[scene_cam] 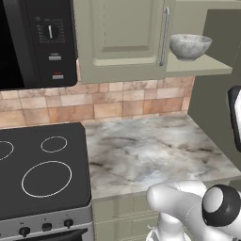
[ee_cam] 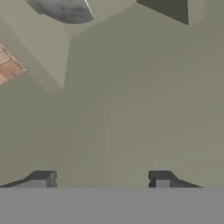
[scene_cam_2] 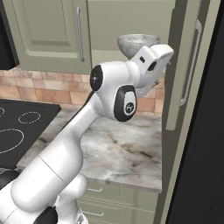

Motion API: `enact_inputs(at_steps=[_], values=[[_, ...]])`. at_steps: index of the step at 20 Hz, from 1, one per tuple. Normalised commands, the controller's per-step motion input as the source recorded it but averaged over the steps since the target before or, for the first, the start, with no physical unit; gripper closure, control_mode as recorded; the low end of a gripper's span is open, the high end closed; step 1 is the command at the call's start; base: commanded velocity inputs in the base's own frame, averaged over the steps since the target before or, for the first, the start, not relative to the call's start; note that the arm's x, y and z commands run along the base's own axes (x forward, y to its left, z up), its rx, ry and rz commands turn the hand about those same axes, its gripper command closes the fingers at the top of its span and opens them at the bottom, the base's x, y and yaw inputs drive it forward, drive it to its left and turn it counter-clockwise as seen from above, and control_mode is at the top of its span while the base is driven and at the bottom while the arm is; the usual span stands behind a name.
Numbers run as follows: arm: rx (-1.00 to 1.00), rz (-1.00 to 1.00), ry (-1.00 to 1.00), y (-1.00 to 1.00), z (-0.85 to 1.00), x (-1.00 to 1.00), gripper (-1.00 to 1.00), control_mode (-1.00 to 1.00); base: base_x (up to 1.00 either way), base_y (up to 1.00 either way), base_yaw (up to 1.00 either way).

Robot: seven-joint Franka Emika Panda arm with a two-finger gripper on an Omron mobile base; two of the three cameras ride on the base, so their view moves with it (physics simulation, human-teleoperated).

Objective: Move the bowls from the cabinet to the plates on the dining table.

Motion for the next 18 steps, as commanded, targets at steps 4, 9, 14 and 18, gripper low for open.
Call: enact_inputs(at_steps=[4,9,14,18], values=[[0.0,0.0,0.0,-0.27,-0.01,0.0,-1.0,-1.0,0.0,0.0,0.0],[0.1,-0.01,0.0,0.29,-0.22,-0.12,-1.0,-1.0,0.0,0.0,0.0],[0.29,-0.03,0.0,0.4,-0.2,-0.12,-1.0,-1.0,0.0,0.0,0.0],[0.33,-0.01,0.0,0.27,-0.02,0.0,-1.0,-1.0,0.0,0.0,0.0]])
